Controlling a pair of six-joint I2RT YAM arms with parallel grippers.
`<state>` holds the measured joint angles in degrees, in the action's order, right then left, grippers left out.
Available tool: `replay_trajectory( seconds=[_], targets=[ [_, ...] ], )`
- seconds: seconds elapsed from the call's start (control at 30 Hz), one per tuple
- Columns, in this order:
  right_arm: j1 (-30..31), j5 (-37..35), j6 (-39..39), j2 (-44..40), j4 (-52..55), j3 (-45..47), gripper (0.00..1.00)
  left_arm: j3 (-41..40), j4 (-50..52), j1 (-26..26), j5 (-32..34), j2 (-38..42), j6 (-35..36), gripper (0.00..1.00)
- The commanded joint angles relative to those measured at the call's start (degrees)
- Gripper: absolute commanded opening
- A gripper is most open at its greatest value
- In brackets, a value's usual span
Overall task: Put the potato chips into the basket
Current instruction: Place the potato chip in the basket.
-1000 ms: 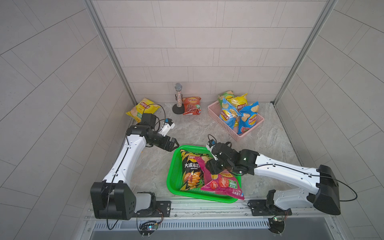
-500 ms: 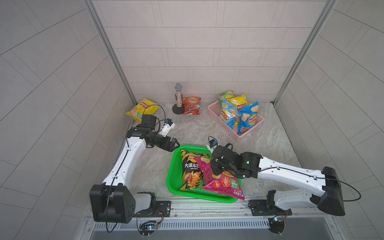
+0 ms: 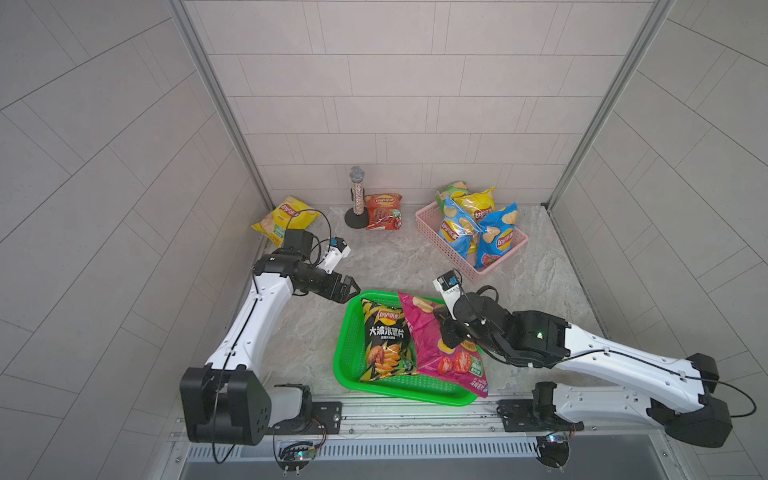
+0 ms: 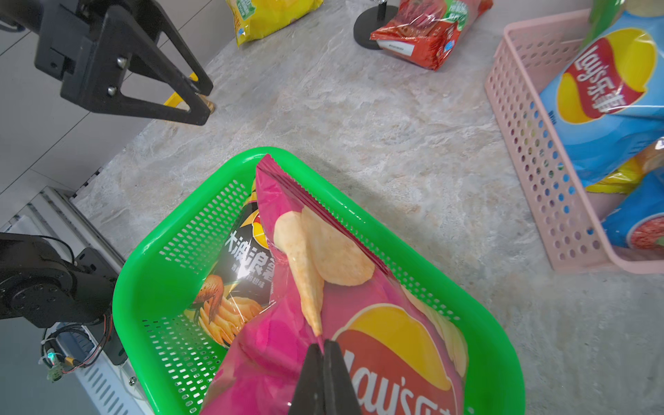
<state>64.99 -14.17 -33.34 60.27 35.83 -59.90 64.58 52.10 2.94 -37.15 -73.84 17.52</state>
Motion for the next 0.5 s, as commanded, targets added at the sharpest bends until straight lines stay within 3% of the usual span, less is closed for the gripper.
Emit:
replay_trajectory(
  seconds=[0.0, 0.27, 0.47],
  targets=[
    [1.2, -8.0, -1.4, -2.3, 1.2, -1.3, 0.0, -0.4, -0.3, -0.3, -0.3, -0.8, -0.3, 0.93],
    [7.2, -25.5, -5.1, 2.9, -2.0, -3.1, 0.0, -0.6, -0.6, -0.3, 0.5, -0.8, -0.4, 0.93],
    [9.0, -32.0, -3.5, 9.6, -9.1, -4.3, 0.0, -0.8, -0.6, -0.4, 0.7, -1.0, -0.4, 0.93]
  ],
)
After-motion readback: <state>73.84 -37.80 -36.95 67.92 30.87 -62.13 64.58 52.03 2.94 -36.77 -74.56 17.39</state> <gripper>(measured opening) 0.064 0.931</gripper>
